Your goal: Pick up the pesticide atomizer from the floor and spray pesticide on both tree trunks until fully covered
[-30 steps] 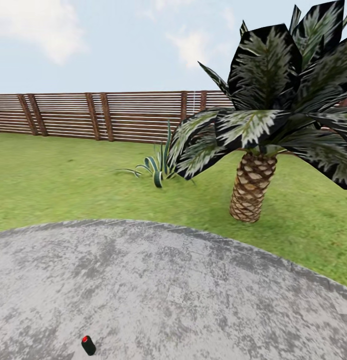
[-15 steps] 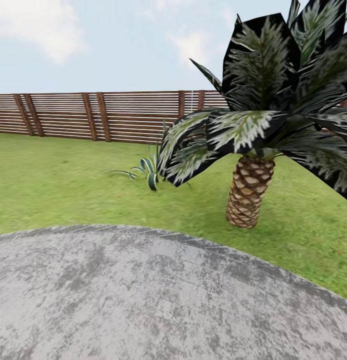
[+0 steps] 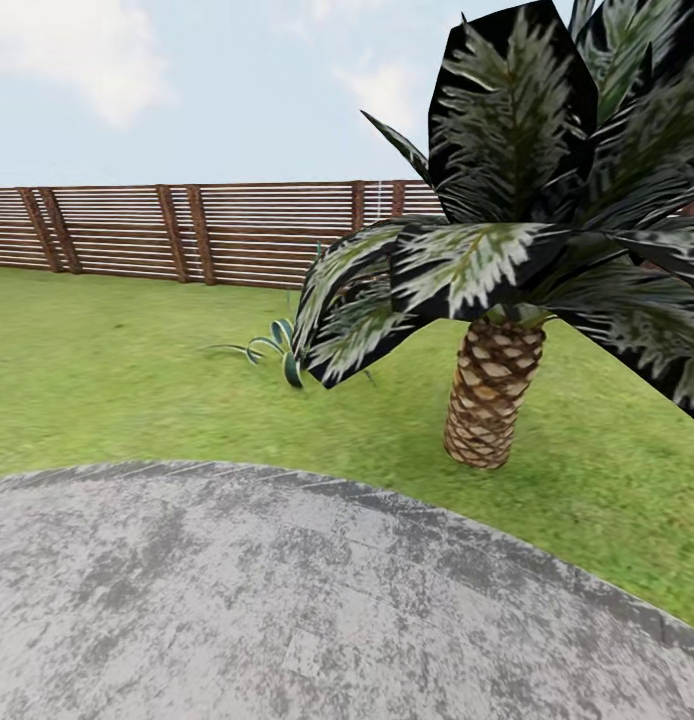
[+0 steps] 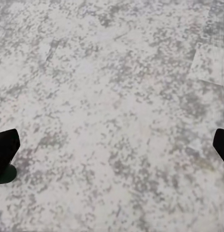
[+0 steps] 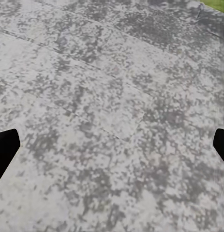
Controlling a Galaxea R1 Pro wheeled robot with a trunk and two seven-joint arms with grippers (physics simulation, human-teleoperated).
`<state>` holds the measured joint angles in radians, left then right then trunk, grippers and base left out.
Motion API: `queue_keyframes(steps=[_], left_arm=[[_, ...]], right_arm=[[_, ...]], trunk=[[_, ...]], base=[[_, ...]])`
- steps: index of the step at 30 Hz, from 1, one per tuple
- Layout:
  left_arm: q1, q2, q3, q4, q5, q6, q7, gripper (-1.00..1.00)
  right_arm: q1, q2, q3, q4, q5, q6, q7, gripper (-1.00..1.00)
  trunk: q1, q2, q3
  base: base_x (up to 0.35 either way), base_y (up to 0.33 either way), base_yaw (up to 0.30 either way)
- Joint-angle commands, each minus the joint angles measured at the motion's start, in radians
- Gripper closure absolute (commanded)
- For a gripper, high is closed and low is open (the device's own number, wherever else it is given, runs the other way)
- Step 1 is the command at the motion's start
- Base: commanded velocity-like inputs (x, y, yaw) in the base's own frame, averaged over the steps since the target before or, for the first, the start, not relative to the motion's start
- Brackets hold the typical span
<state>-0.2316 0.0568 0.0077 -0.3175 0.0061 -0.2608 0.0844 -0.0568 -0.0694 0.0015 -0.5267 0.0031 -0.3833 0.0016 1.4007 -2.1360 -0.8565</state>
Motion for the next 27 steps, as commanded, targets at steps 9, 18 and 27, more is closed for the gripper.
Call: queue_keyframes(steps=[9, 18, 27], left_arm=[[0.000, 0.000, 0.000, 0.000, 0.000, 0.000, 0.000, -1.00], [0.000, 0.000, 0.000, 0.000, 0.000, 0.000, 0.000, -1.00], [0.000, 0.000, 0.000, 0.000, 0.000, 0.000, 0.000, -1.00]], right_arm=[[0.000, 0.000, 0.000, 0.000, 0.000, 0.000, -0.001, -1.00], [0.000, 0.000, 0.000, 0.001, 0.000, 0.000, -0.003, -1.00], [0.000, 0.000, 0.001, 0.001, 0.000, 0.000, -0.002, -1.00]], trunk=[[0.000, 0.000, 0.000], [0.000, 0.000, 0.000], [0.000, 0.000, 0.000]], base=[[0.238, -0.197, 0.003], [0.237, -0.196, 0.208], [0.147, -0.088, 0.277]])
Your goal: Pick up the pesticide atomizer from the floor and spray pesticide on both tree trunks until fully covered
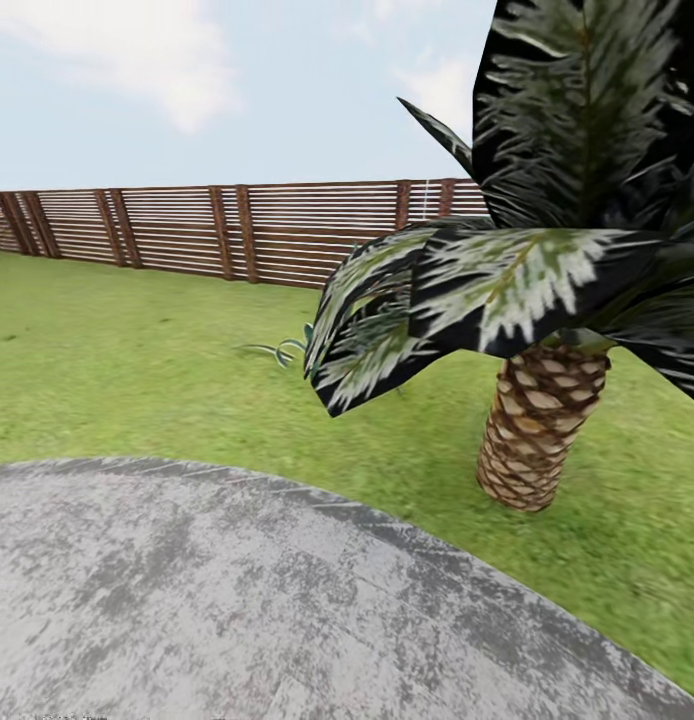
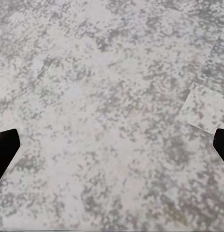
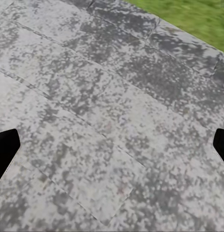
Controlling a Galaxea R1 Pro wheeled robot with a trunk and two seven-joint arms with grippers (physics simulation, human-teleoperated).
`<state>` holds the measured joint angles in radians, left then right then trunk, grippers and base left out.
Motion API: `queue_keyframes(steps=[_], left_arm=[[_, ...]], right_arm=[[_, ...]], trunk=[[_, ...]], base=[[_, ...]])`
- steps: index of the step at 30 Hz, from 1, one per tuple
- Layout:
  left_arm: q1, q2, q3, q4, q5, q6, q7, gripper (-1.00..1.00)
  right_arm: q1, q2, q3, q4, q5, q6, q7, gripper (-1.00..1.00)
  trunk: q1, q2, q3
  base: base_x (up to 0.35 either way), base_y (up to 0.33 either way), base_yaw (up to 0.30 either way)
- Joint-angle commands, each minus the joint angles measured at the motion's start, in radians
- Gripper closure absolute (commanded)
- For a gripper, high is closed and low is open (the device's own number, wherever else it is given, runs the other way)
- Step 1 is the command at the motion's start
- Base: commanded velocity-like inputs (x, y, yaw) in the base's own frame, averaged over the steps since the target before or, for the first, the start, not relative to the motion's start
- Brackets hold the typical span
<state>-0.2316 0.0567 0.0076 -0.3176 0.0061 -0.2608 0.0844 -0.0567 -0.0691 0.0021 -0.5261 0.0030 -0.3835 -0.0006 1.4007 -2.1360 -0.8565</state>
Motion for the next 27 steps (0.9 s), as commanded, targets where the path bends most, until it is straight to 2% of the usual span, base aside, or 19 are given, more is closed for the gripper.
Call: queue_keyframes(steps=[1, 27], left_arm=[[0.000, 0.000, 0.000, 0.000, 0.000, 0.000, 0.000, -1.00], [0.000, 0.000, 0.000, 0.000, 0.000, 0.000, 0.000, -1.00]], right_arm=[[0.000, 0.000, 0.000, 0.000, 0.000, 0.000, 0.000, -1.00], [0.000, 0.000, 0.001, 0.000, 0.000, 0.000, 0.002, -1.00]], trunk=[[0.000, 0.000, 0.000], [0.000, 0.000, 0.000]], base=[[0.032, -0.009, 0.278], [0.002, -0.001, 0.279]])
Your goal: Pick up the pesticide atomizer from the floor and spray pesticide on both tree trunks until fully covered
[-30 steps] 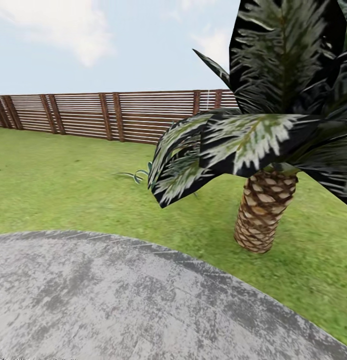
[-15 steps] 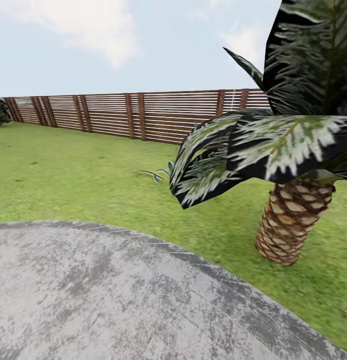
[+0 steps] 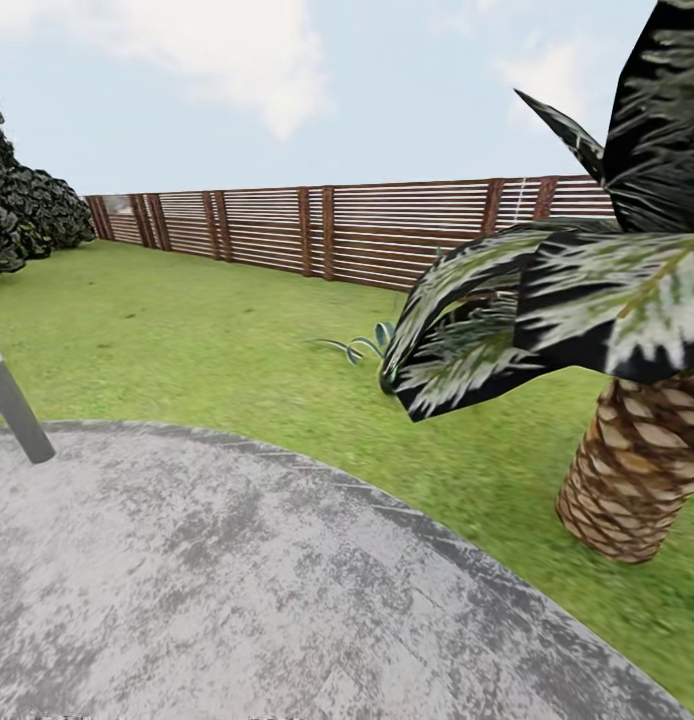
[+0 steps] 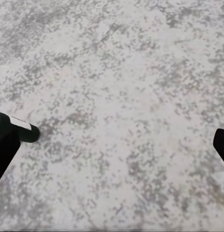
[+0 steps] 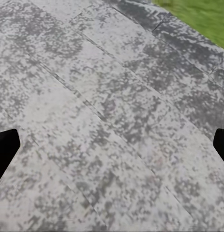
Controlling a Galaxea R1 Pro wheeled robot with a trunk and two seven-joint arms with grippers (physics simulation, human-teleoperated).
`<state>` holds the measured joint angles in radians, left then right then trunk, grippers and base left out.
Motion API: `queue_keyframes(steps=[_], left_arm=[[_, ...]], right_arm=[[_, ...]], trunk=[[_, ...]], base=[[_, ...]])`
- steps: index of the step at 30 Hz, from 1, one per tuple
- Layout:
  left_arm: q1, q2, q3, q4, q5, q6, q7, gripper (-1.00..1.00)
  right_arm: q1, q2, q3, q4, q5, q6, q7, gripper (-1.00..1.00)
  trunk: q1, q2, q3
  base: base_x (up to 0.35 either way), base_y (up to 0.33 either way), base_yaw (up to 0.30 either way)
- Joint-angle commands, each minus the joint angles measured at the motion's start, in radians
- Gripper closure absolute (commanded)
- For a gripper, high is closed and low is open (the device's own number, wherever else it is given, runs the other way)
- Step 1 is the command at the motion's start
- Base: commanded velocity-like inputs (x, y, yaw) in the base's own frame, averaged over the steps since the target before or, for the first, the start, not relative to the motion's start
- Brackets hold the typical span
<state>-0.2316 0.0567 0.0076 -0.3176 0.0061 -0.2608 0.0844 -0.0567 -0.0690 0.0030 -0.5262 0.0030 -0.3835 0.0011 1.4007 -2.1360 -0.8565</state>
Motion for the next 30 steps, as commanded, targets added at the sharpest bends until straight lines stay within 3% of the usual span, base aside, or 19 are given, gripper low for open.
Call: queue_keyframes(steps=[1, 30], left_arm=[[0.000, 0.000, 0.000, 0.000, 0.000, 0.000, 0.000, -1.00], [0.000, 0.000, 0.000, 0.000, 0.000, 0.000, 0.000, -1.00]], right_arm=[[0.000, 0.000, 0.000, 0.000, 0.000, 0.000, 0.000, -1.00], [0.000, 0.000, 0.000, 0.000, 0.000, 0.000, 0.000, -1.00]], trunk=[[0.000, 0.000, 0.000], [0.000, 0.000, 0.000]], base=[[0.000, 0.000, 0.279], [0.000, 0.000, 0.279]])
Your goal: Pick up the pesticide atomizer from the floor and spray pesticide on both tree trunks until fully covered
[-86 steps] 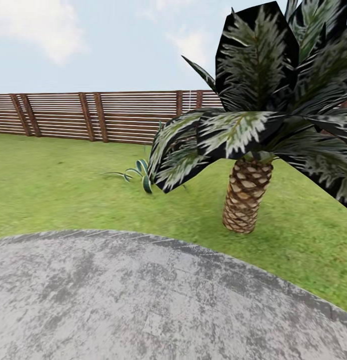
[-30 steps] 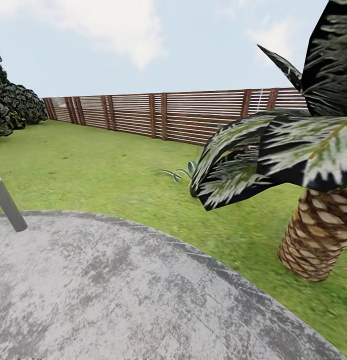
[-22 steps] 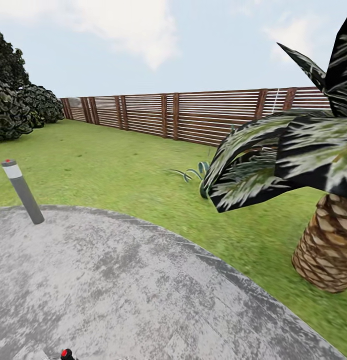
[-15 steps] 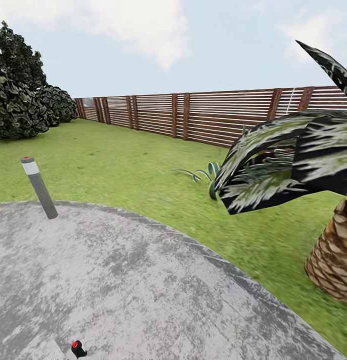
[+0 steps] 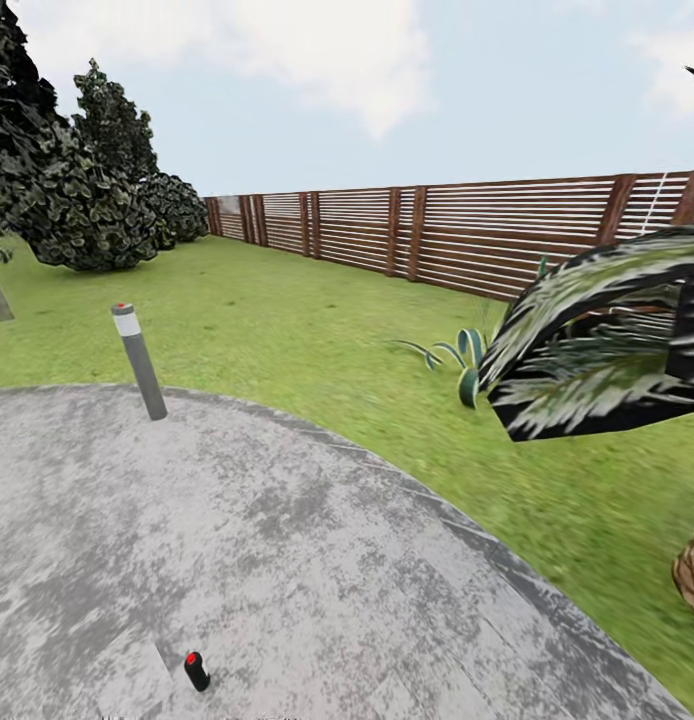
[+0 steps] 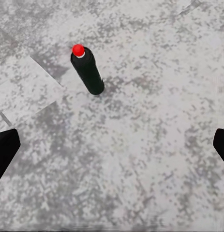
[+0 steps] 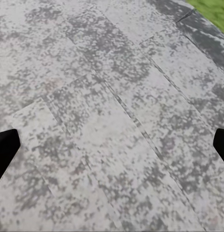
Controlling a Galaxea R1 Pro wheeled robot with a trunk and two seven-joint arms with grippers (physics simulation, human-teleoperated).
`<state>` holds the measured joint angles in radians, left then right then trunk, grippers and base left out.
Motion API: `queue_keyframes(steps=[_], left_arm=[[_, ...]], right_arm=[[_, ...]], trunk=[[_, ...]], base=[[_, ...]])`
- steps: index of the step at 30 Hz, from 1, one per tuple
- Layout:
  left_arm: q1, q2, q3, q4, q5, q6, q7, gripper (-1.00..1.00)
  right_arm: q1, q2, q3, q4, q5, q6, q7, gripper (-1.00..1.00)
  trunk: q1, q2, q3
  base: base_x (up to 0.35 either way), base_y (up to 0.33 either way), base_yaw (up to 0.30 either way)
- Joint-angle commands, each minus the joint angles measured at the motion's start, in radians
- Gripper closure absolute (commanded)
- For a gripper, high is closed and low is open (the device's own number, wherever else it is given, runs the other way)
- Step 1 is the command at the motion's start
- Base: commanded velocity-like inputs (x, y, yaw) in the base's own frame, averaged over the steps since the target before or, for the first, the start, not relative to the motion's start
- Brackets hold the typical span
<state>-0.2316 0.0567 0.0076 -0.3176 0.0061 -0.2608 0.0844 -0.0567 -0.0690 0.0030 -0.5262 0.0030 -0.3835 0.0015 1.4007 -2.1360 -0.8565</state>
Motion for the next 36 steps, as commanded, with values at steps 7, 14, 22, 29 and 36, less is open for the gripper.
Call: queue_keyframes(steps=[7, 14, 22, 29, 36], left_arm=[[0.000, 0.000, 0.000, 0.000, 0.000, 0.000, 0.000, -1.00], [0.000, 0.000, 0.000, 0.000, 0.000, 0.000, 0.000, -1.00], [0.000, 0.000, 0.001, 0.000, 0.000, 0.000, 0.000, -1.00], [0.000, 0.000, 0.002, 0.000, 0.000, 0.000, 0.000, -1.00], [0.000, 0.000, 0.002, 0.000, 0.000, 0.000, 0.000, -1.00]], right_arm=[[0.000, 0.000, 0.000, 0.000, 0.000, 0.000, 0.000, -1.00], [0.000, 0.000, 0.000, 0.000, 0.000, 0.000, 0.000, -1.00], [0.000, 0.000, 0.000, 0.000, 0.000, 0.000, 0.000, -1.00], [0.000, 0.000, 0.000, 0.000, 0.000, 0.000, 0.000, -1.00], [0.000, 0.000, 0.000, 0.000, 0.000, 0.000, 0.000, -1.00]], trunk=[[0.000, 0.000, 0.000], [0.000, 0.000, 0.000], [0.000, 0.000, 0.000], [0.000, 0.000, 0.000], [0.000, 0.000, 0.000]], base=[[0.000, 0.000, 0.279], [0.000, 0.000, 0.279], [0.002, -0.001, 0.279], [0.144, -0.146, 0.279], [0.186, -0.208, 0.279]])
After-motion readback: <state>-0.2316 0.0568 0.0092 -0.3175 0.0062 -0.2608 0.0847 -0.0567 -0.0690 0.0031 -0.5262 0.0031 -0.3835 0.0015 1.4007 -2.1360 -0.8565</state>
